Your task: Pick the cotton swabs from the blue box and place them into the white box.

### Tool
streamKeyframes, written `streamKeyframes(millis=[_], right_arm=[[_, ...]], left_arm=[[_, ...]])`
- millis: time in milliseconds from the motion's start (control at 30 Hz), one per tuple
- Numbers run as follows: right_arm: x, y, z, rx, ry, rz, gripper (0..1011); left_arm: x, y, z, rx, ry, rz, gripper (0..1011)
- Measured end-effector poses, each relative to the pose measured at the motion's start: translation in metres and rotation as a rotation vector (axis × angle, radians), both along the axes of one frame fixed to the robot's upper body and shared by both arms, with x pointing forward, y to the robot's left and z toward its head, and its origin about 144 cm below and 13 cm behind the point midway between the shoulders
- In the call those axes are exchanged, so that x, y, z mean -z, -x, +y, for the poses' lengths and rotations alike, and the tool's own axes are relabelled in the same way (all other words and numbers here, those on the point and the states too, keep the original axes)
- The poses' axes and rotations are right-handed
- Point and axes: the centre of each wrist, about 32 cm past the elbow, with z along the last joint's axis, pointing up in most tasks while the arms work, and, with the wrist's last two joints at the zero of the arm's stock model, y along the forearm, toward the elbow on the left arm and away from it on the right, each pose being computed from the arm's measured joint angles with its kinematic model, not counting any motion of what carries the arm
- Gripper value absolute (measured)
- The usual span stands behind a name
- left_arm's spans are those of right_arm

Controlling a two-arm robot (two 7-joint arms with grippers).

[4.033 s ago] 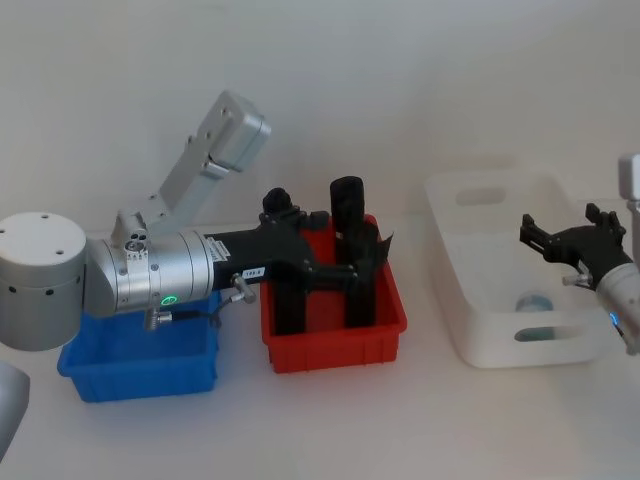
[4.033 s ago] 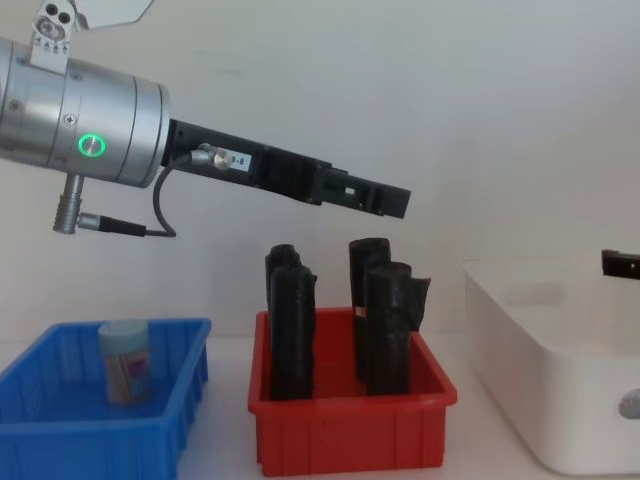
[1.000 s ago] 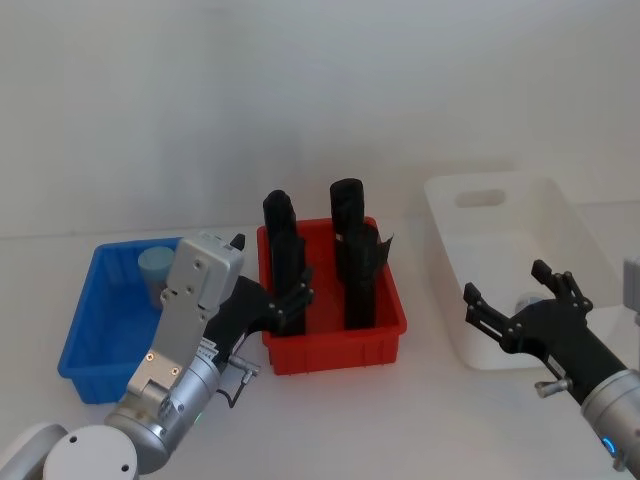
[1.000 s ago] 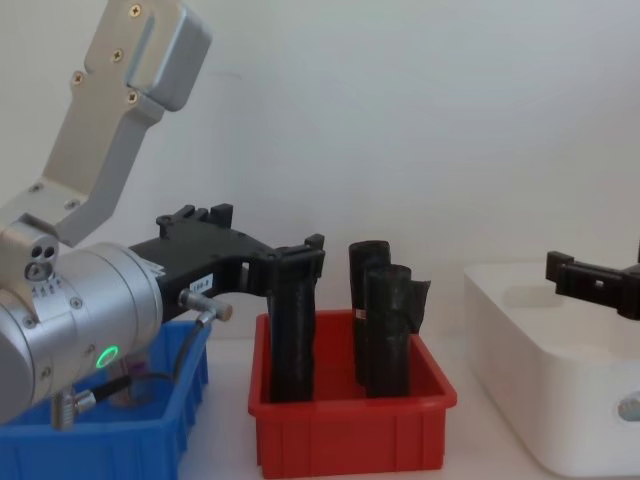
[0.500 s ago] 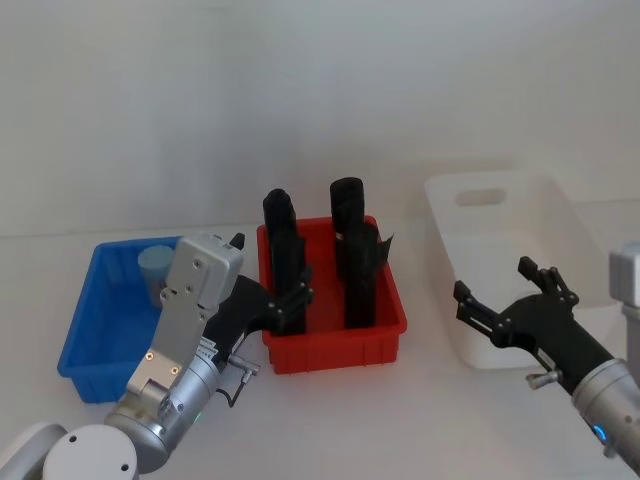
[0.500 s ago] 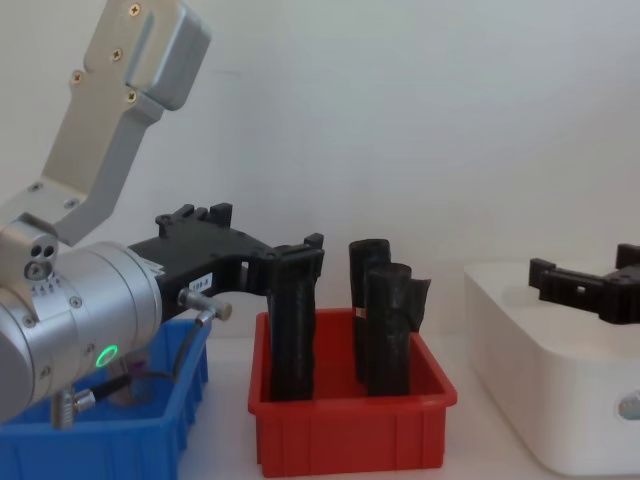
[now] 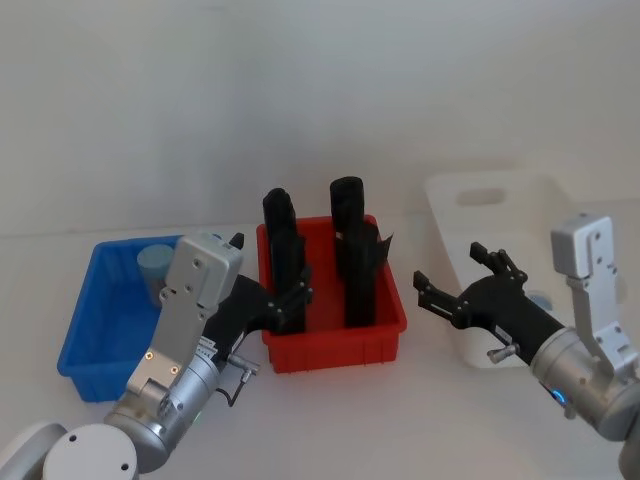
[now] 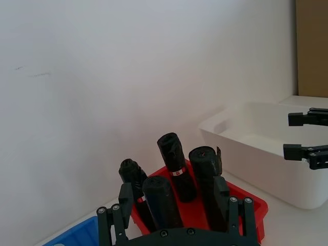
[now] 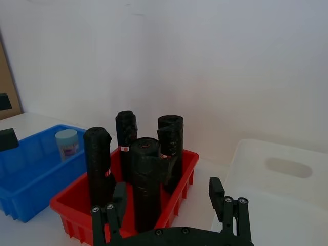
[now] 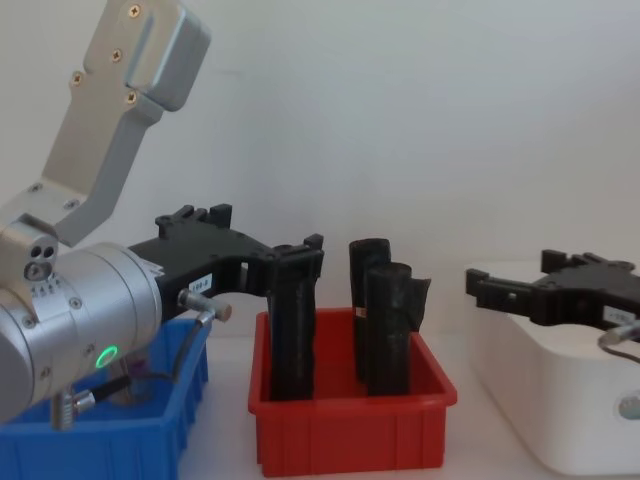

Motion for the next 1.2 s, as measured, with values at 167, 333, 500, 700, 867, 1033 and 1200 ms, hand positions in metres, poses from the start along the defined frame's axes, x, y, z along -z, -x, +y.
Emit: streamKeyframes(millis=[167, 333, 500, 700, 867, 1033, 1200], right_arm=[[0.002, -0.021, 0.005, -0.043, 0.009, -0.003, 1002], [0.004, -0.047, 0.014, -0.089, 0.012, 0.002, 1002], [0.006, -0.067, 0.022, -0.125, 0.014, 0.008, 1002], [0.009, -0.09, 0.034, -0.166, 0.018, 0.015, 1002], [0.011, -0.104, 0.041, -0.187, 0.023, 0.021, 1002], [0.013, -0.117, 0.05, -0.207, 0.034, 0.03, 970], [0.015, -0.126, 0.057, -0.218, 0.047, 0.045, 817]], left_arm=[[0.0, 0.0, 0.0, 0.0, 0.0, 0.0, 1003], [0.0, 0.0, 0.0, 0.0, 0.0, 0.0, 1002], [0.0, 0.0, 0.0, 0.0, 0.0, 0.0, 1003], [0.0, 0.0, 0.0, 0.0, 0.0, 0.0, 1003], [0.0, 0.0, 0.0, 0.0, 0.0, 0.0, 1003], [0.0, 0.0, 0.0, 0.0, 0.0, 0.0, 1003], [0.0, 0.0, 0.0, 0.0, 0.0, 0.0, 1003]])
